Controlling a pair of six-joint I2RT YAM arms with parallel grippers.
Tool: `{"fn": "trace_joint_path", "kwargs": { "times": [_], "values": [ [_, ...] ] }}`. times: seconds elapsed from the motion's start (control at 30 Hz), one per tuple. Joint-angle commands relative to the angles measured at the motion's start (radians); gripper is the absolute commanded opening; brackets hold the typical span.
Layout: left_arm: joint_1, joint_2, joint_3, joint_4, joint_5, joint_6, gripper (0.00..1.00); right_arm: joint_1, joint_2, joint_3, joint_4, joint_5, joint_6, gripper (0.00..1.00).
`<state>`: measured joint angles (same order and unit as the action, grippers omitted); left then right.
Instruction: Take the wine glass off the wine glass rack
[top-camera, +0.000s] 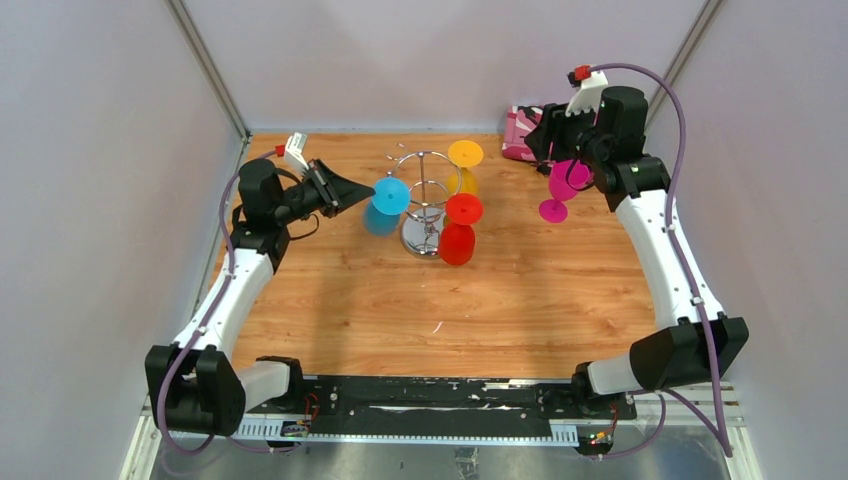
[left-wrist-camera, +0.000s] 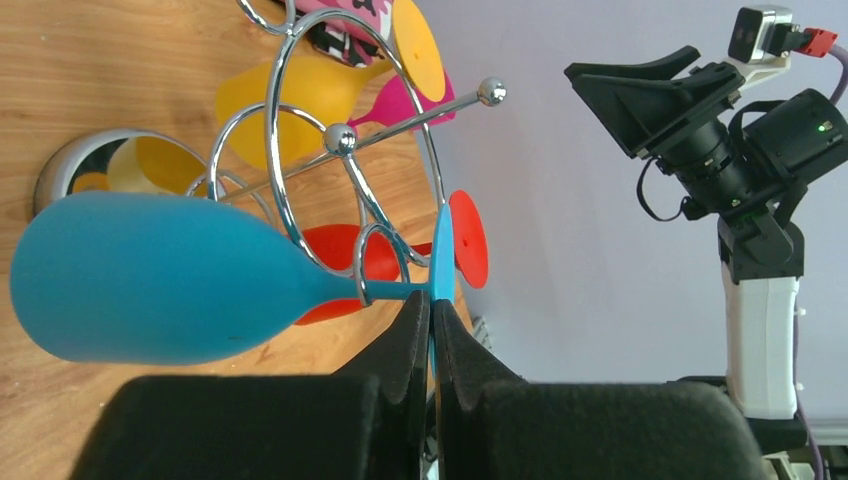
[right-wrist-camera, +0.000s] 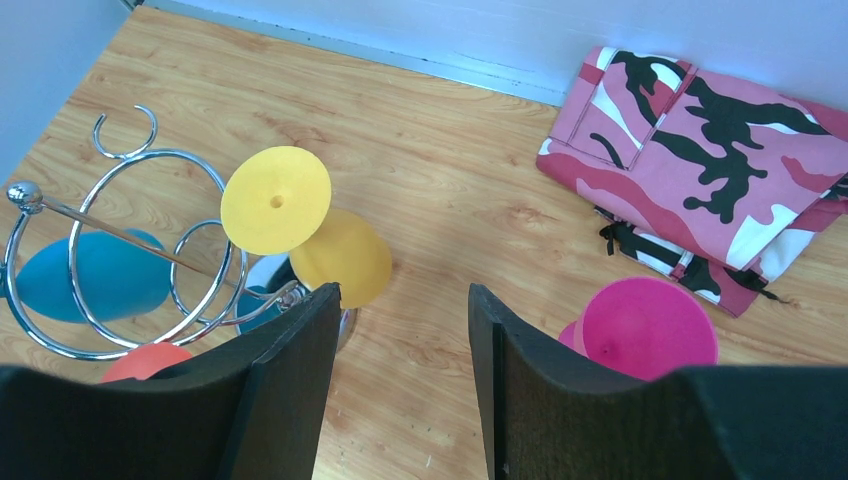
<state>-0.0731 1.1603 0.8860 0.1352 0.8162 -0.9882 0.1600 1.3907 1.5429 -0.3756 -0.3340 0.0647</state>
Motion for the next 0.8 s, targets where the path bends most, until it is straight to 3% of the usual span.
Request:
{"fn": "trace_joint_path", "kwargs": {
  "times": [0.0, 0.13, 0.77],
  "values": [
    [0.02, -0.002, 0.022, 0.029, 0.055, -0.02, 0.04, 0.015, 0.009, -0.018, 0.026, -0.022, 0.016, 0.55],
    [0.029, 0.002, 0.02, 0.03, 0.061, -0.015, 0.0, 0.015, 0.013, -0.017, 0.029, -0.023, 0.018, 0.55],
    [0.101, -0.048, -0.031, 0.029, 0.068, -0.095, 0.0, 0.015, 0.041, -0.015, 0.032, -0.04, 0.031, 0.55]
  ]
}}
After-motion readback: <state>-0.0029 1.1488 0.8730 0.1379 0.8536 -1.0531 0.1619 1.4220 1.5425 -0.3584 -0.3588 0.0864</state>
